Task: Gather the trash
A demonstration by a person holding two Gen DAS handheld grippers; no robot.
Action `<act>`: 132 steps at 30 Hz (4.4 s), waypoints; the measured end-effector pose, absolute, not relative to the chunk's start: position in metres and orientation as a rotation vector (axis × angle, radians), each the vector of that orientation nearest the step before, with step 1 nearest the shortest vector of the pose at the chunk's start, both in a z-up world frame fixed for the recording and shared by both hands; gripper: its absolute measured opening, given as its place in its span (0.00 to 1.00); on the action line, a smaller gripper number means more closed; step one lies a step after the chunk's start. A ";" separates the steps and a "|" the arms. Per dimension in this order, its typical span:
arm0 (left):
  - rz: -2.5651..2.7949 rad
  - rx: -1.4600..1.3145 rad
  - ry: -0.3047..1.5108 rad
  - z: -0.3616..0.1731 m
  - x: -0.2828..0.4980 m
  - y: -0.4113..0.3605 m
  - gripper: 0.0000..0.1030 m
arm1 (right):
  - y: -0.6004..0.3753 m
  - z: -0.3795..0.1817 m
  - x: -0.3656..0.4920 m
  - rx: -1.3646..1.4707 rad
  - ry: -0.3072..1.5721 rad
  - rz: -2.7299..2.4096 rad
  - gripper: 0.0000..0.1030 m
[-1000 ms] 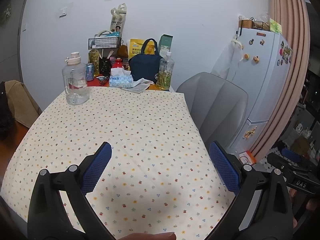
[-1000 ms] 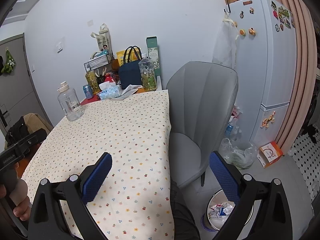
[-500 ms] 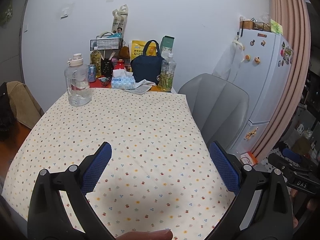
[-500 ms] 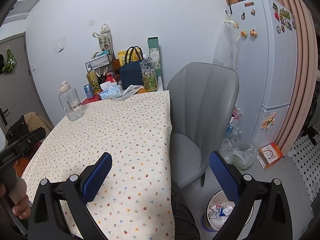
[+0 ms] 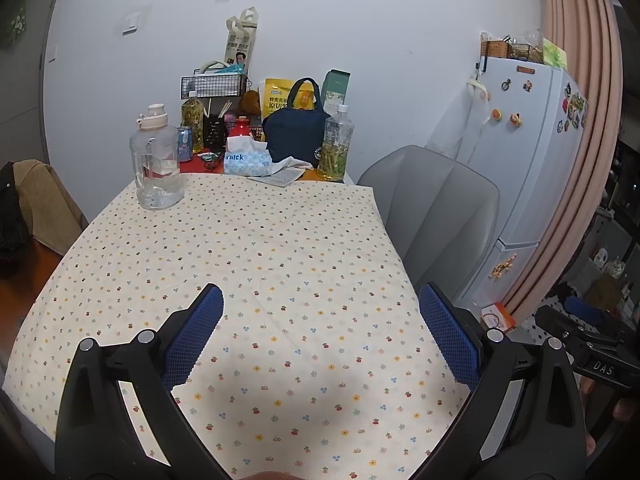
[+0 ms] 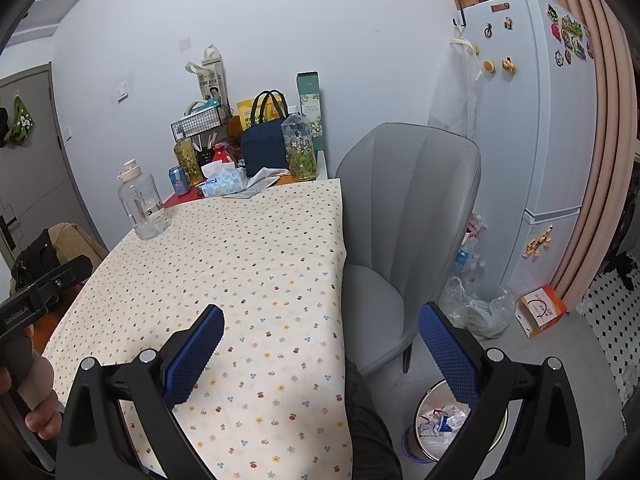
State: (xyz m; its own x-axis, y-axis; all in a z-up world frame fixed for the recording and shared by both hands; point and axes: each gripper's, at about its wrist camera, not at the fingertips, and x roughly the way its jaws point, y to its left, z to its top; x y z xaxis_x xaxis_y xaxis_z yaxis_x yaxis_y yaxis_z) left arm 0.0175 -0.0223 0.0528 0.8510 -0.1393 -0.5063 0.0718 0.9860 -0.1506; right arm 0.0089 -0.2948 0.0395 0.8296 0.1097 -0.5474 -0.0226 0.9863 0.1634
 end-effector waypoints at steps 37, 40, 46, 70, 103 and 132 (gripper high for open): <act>0.382 -0.142 0.901 -0.091 0.146 0.091 0.94 | -0.123 -0.099 0.172 -0.077 0.888 0.250 0.93; 0.395 -0.102 0.923 -0.104 0.150 0.084 0.95 | -0.124 -0.109 0.176 -0.088 0.926 0.228 0.93; 0.361 -0.174 0.930 -0.115 0.151 0.090 0.95 | -0.126 -0.110 0.174 -0.070 0.926 0.222 0.93; 0.374 -0.176 0.931 -0.117 0.152 0.090 0.95 | -0.125 -0.110 0.169 -0.056 0.926 0.206 0.94; 0.373 -0.176 0.931 -0.117 0.152 0.090 0.95 | -0.125 -0.111 0.169 -0.055 0.925 0.204 0.94; 0.373 -0.176 0.931 -0.117 0.152 0.090 0.95 | -0.126 -0.111 0.169 -0.054 0.924 0.202 0.94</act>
State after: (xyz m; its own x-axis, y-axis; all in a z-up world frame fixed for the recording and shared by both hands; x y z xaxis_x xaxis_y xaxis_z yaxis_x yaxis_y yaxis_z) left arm 0.1519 0.0897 -0.1168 0.5389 0.2368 -0.8084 -0.3870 0.9220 0.0121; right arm 0.1693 -0.1256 -0.1111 0.5852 0.1495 -0.7970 -0.1961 0.9798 0.0397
